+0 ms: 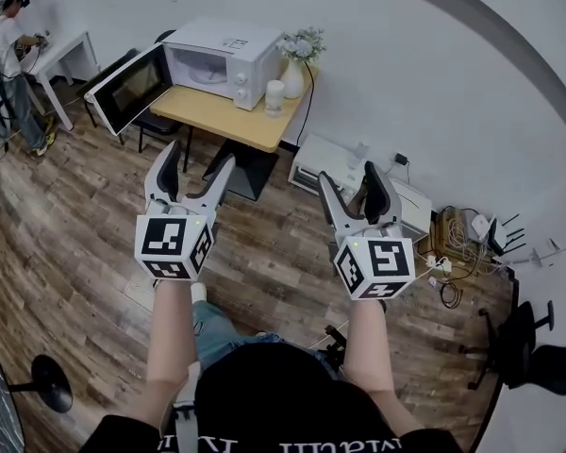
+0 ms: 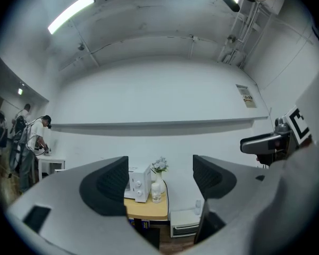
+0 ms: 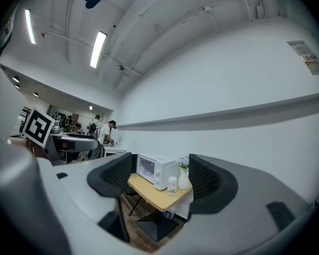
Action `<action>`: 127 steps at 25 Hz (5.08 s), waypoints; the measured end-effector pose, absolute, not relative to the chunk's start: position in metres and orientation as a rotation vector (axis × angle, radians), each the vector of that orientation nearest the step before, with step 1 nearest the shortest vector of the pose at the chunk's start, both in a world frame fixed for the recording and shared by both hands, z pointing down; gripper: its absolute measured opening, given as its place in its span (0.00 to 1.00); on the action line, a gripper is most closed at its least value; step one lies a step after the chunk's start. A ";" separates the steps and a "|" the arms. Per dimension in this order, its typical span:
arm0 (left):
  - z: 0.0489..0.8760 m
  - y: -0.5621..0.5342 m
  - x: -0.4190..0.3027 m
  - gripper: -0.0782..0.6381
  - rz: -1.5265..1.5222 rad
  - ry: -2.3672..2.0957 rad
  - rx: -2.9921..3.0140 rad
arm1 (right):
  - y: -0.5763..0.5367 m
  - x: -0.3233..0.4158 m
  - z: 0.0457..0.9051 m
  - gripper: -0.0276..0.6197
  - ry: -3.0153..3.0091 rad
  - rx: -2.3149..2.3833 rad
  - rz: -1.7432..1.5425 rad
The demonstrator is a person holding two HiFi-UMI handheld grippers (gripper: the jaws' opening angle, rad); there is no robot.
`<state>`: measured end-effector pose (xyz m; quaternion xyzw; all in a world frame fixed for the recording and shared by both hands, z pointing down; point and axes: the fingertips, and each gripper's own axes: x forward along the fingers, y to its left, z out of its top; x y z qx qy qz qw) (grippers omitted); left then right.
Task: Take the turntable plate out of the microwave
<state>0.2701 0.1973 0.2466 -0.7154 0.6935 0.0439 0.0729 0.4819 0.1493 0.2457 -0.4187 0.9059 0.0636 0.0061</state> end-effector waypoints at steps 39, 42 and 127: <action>0.300 0.005 -0.092 0.62 -0.003 2.020 -2.369 | -0.021 0.094 0.299 0.55 2.962 -1.513 0.130; 0.308 -0.009 -0.093 0.62 -0.024 2.009 -2.392 | -0.034 0.092 0.305 0.54 2.957 -1.535 0.115; 0.586 -0.388 -0.160 0.46 1.471 2.526 -3.323 | -0.312 -0.033 0.551 0.28 2.553 -1.785 -1.011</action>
